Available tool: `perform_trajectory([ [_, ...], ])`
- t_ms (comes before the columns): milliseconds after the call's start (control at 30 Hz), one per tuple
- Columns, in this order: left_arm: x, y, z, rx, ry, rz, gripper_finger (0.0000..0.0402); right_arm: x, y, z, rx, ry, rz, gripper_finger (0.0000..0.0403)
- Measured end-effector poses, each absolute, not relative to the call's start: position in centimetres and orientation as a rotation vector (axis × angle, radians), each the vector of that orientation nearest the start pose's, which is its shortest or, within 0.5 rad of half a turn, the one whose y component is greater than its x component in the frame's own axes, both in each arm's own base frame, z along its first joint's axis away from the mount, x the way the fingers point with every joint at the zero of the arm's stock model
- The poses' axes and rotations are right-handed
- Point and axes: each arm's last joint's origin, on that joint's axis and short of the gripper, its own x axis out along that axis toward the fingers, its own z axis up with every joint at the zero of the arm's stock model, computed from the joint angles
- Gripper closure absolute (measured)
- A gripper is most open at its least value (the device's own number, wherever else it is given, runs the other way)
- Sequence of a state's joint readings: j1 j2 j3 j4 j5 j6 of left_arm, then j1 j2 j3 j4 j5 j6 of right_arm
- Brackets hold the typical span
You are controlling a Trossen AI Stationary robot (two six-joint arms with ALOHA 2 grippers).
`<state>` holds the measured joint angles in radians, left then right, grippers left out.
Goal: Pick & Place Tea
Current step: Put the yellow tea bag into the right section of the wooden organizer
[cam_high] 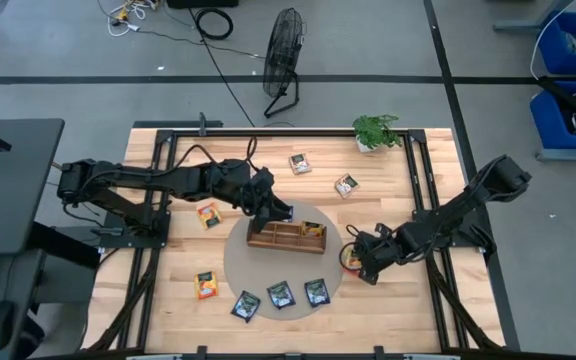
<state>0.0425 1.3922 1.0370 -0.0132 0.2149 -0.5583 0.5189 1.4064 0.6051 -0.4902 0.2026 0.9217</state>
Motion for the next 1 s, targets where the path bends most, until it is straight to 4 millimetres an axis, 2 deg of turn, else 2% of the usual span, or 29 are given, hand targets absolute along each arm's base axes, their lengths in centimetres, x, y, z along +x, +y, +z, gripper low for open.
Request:
perform_trajectory([
  [333, 31.4, 0.7, 30.0, -0.624, 0.398, -0.057, 0.0248, 21.2, 11.3, 19.2, 0.214, 1.167, -0.288, 0.0402],
  [567, 31.3, 0.9, 30.0, -0.795, 0.403, -0.019, 0.0248, 22.8, 11.4, 25.2, 0.061, 1.085, -0.289, 0.0403],
  [833, 31.4, 1.8, 30.3, -0.950, 0.365, 0.026, 0.0248, 24.9, 9.1, 31.0, -0.010, 0.941, -0.349, 0.0403],
  [1000, 31.7, 2.0, 31.2, -0.937, 0.271, -0.016, 0.0248, 26.2, 7.3, 32.8, -0.020, 0.876, -0.346, 0.0403],
])
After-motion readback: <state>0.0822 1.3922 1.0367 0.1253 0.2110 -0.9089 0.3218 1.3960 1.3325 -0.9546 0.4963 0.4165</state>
